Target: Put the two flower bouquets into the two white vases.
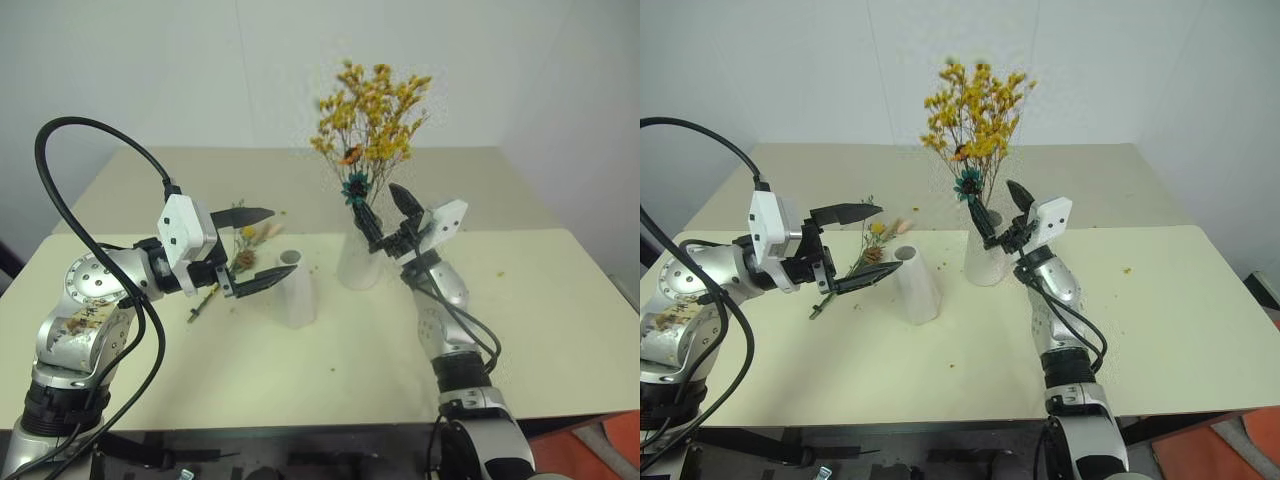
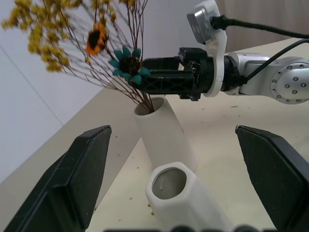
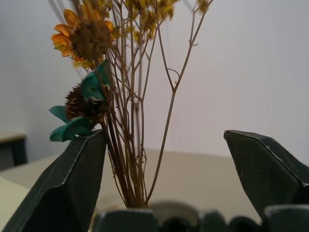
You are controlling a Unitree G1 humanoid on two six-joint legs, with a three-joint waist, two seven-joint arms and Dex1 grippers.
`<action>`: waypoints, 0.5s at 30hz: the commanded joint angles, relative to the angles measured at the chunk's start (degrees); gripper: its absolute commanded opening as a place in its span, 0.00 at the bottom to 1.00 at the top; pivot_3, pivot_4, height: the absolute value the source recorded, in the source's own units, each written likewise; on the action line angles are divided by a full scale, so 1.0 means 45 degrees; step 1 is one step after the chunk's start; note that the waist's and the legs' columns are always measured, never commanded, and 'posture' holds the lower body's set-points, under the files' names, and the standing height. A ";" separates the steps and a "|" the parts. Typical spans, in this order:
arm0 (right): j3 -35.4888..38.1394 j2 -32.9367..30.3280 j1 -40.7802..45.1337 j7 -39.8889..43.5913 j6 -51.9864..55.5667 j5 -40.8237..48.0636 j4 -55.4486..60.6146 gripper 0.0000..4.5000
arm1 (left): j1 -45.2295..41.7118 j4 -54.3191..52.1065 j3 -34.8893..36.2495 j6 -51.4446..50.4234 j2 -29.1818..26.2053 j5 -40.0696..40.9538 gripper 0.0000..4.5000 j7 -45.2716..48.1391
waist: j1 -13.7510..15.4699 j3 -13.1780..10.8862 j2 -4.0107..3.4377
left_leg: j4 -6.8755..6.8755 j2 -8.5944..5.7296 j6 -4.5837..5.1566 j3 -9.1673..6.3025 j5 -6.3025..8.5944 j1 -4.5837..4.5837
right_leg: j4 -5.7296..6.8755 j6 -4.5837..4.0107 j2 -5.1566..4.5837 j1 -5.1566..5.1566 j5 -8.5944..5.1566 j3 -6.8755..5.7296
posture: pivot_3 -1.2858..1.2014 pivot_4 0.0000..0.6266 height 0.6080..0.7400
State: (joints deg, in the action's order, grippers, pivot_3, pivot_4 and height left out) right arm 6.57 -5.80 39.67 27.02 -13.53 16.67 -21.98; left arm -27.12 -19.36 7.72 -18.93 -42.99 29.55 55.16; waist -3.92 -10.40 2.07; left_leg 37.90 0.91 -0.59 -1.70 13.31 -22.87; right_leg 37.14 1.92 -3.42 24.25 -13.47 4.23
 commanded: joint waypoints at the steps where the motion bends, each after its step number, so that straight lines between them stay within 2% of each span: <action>1: 0.0451 -0.0290 0.0054 -0.0786 0.0523 0.0087 0.0948 1.00 | -0.0163 -0.0220 0.0124 0.0221 -0.0018 0.0053 1.00 -0.0019 | -0.0001 0.0000 0.0000 | 0.0000 0.0000 0.0000 0.0001 0.0000 0.0000 | 0.0000 0.0000 0.0000 0.0000 0.0000 0.0000 | 0.52 0.24 1.00; 5: 0.0836 -0.0685 -0.0360 -0.1161 0.0597 0.0220 0.1609 1.00 | -0.0103 -0.0269 0.0174 0.0207 -0.0038 0.0051 1.00 -0.0052 | 0.0012 0.0000 0.0000 | 0.0000 0.0000 0.0000 0.0000 0.0000 -0.0003 | -0.0003 0.0000 -0.0001 -0.0001 0.0000 0.0000 | 0.52 0.24 1.00; 9: 0.0756 -0.1252 -0.1295 0.0082 0.0714 0.0944 0.3002 1.00 | -0.0036 -0.0293 0.0246 0.0230 -0.0053 0.0102 1.00 -0.0017 | 0.0033 0.0000 0.0001 | 0.0000 -0.0002 0.0000 0.0000 0.0000 -0.0006 | -0.0007 0.0001 -0.0001 -0.0005 0.0000 -0.0002 | 0.52 0.24 1.00; 15: 0.0346 -0.2596 -0.2781 0.2910 0.1534 0.2659 0.5610 1.00 | 0.0048 -0.0182 0.0246 0.0338 -0.0096 0.0058 1.00 0.0124 | 0.0013 0.0000 0.0000 | 0.0000 0.0000 0.0000 0.0004 0.0000 0.0002 | -0.0008 0.0002 0.0000 -0.0014 -0.0001 0.0002 | 0.52 0.24 1.00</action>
State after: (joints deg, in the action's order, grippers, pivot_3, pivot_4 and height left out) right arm 8.72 -16.53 27.08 37.44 -7.59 26.33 -1.02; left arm -26.67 -19.35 7.74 -18.74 -43.02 29.51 55.48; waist -3.86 -10.40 2.07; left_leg 37.90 0.91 -0.59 -1.68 13.31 -22.85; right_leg 37.10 1.93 -3.41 24.19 -13.47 4.24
